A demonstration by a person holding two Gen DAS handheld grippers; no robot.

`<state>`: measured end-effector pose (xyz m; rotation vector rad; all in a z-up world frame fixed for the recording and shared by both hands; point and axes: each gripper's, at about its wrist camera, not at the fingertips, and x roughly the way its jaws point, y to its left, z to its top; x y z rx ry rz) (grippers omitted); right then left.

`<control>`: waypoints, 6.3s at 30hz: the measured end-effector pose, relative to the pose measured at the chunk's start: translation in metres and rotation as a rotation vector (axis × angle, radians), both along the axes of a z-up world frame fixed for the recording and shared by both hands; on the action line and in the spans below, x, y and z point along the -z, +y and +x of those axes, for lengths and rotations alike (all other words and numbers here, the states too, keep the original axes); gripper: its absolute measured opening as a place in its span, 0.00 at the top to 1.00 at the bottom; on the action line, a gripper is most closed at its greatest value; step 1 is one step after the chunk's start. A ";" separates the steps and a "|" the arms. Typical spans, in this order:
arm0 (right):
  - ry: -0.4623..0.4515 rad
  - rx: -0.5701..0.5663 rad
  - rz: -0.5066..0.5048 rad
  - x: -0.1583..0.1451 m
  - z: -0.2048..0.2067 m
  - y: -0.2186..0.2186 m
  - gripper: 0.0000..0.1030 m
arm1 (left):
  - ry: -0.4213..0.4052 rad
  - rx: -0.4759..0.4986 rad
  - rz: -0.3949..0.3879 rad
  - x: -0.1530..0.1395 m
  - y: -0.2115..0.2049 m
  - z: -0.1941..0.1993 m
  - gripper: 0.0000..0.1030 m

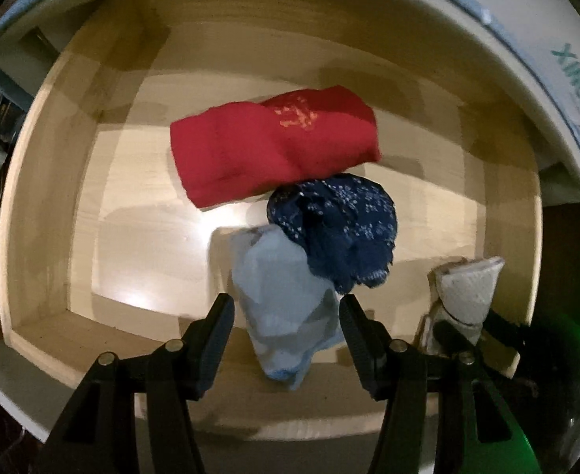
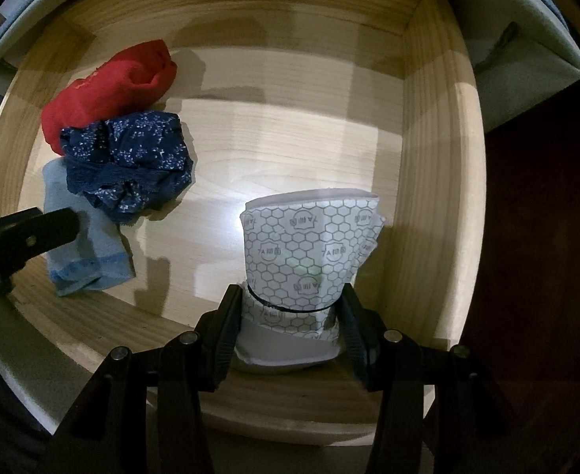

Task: Take underwear out of drawer
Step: 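Close the left gripper on the light blue sock while the right gripper holds the hexagon-print underwear, then lift the light blue sock with the left gripper toward the white box, then lower the light blue sock into the white box and open the left gripper, then move the left gripper back down over the drawer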

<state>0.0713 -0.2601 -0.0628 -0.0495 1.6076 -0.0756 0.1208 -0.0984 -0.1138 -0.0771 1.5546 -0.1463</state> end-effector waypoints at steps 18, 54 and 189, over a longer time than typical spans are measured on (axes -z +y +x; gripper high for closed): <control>0.000 0.003 0.000 -0.001 0.003 -0.006 0.55 | 0.098 0.067 0.091 0.030 0.007 0.020 0.44; 0.008 -0.006 -0.023 0.009 0.005 -0.002 0.52 | -0.037 0.161 0.221 0.004 0.052 0.009 0.56; -0.013 0.029 -0.060 0.008 0.012 -0.011 0.55 | -0.394 0.116 0.209 -0.097 0.086 -0.012 0.47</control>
